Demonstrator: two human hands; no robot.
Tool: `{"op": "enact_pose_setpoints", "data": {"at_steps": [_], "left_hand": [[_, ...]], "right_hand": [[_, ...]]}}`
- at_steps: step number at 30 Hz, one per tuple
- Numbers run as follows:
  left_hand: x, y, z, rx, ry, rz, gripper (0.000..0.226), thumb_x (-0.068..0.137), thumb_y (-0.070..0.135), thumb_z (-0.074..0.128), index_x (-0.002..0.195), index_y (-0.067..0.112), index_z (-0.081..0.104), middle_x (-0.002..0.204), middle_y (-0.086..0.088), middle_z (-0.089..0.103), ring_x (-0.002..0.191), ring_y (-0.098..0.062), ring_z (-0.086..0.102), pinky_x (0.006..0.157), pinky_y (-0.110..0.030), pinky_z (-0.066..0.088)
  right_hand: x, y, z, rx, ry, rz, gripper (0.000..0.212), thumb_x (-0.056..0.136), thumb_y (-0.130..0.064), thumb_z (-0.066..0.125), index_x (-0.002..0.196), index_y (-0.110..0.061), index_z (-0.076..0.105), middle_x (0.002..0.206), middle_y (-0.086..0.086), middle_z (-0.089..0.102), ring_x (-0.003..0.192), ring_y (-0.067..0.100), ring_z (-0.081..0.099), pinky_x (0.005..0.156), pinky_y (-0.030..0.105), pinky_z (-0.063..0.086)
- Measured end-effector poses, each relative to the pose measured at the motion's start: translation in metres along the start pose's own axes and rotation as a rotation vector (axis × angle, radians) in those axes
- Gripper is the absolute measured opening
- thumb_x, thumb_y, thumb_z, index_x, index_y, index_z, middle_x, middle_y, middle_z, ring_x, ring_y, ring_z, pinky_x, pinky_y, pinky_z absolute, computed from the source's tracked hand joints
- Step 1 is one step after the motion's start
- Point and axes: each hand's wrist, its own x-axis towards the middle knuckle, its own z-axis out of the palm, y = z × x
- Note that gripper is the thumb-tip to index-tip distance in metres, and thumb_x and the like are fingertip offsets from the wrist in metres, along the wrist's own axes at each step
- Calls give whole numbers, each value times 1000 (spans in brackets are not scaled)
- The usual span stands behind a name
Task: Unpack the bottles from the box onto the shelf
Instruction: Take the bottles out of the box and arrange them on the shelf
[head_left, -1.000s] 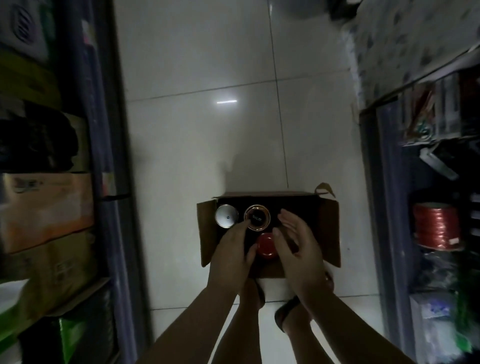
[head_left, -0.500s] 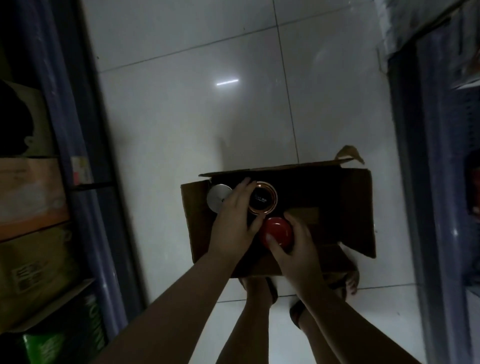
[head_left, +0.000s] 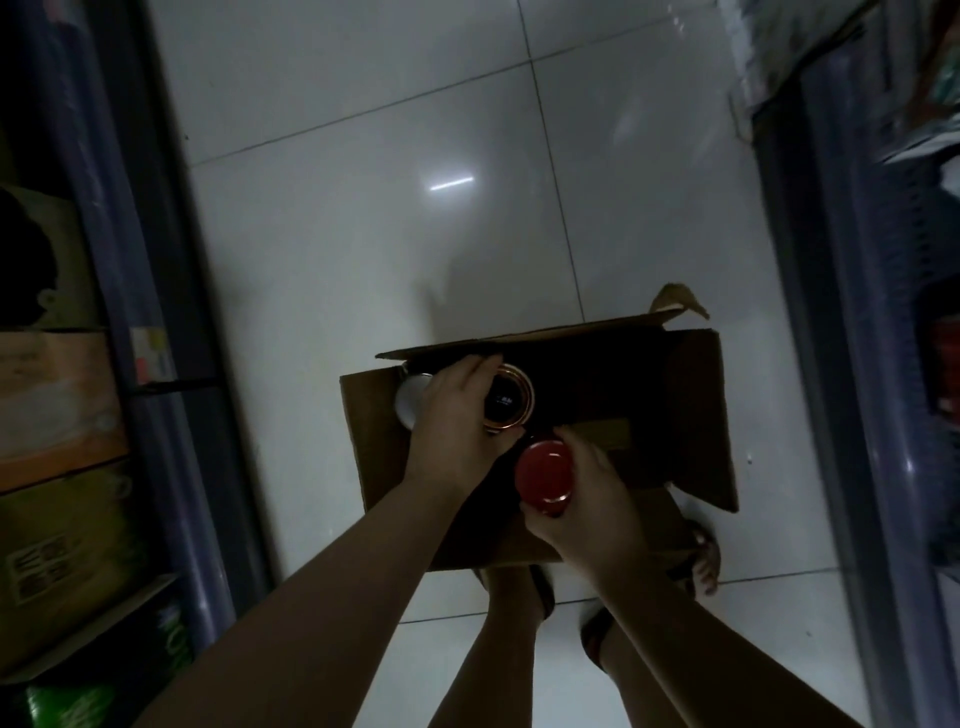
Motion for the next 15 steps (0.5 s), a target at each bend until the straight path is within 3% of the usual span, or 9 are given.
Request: {"op": "enact_pose_setpoints", "data": {"at_steps": [3,6,10,15], "left_hand": [[-10,15,-18,-32,44,3,80,71,32,79,140,16,43,142,-4,46,131,-21,39,105,-22,23],[-22,41,-53,-56,85,63,81,67,37,77,138,12,47,135,-7,51,124,-25,44,103,-28,33],[-47,90,-127,-89,143,195,78,64,46,63,132,10,52,126,-8,56,115,-21,48,95,-28,37],[-87,173,-249,-17,122,416,79,67,49,62,136,14,47,130,-4,53,120,-11,45,107,-27,35]], "right_hand": [[-23,-10,-27,1,65,-62,95,61,-37,84,142,-30,33,141,-8,45,130,14,43,106,33,40],[-54,-33,-69,18,106,-108,96,58,-39,85,140,-36,33,132,-21,43,126,9,45,105,32,41],[-112,-78,-147,38,212,-180,99,48,-46,82,132,-47,30,118,-32,42,113,1,48,91,15,39],[-212,-155,-262,47,433,-319,85,37,-56,67,117,-57,39,113,-41,46,105,-1,53,84,16,39]]}}
